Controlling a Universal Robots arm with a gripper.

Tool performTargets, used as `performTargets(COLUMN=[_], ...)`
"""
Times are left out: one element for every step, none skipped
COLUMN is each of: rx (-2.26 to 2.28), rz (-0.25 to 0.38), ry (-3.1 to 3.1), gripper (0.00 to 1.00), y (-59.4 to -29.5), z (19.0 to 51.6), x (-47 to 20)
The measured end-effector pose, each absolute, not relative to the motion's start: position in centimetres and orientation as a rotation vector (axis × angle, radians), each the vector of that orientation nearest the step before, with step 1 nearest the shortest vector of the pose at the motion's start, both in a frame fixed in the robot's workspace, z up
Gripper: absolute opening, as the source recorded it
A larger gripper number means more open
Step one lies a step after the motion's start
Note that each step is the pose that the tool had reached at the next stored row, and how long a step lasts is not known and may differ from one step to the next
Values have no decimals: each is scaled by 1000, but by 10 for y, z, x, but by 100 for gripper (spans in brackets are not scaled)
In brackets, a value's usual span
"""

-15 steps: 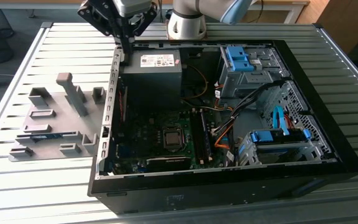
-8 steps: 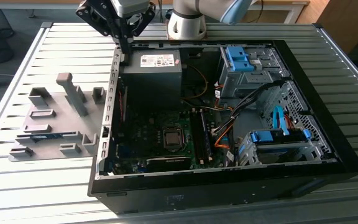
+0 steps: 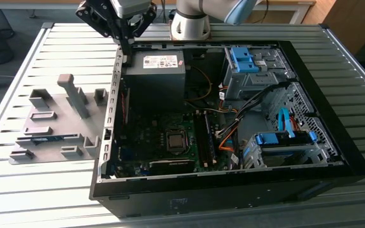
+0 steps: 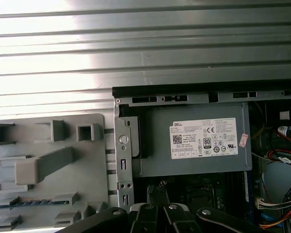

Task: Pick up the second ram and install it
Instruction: 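Reach for the second ram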

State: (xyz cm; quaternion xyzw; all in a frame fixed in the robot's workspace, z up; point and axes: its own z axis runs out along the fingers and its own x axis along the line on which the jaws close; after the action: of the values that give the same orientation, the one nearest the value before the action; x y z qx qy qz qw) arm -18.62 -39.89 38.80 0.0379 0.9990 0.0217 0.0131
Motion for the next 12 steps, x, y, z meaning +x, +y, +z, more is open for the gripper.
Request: performTargets(rx=[118, 118, 118, 118, 118, 118, 118, 118, 118, 118, 118, 118], rz=[68, 68, 68, 68, 68, 68, 68, 68, 68, 68, 68, 68], ry=[3112, 3113, 3113, 3112, 3112, 3112, 3112, 3113, 3112, 3112, 3112, 3113], gripper=[11, 11, 11, 11, 11, 11, 11, 11, 11, 11, 11, 11], y=[-399, -399, -399, -399, -399, -399, -399, -399, -399, -399, -399, -399], z=[388, 388, 388, 388, 388, 388, 387, 387, 387, 387, 387, 387], x=[-187, -187, -187, -188, -188, -188, -189, -189, -189, -190, -190, -191])
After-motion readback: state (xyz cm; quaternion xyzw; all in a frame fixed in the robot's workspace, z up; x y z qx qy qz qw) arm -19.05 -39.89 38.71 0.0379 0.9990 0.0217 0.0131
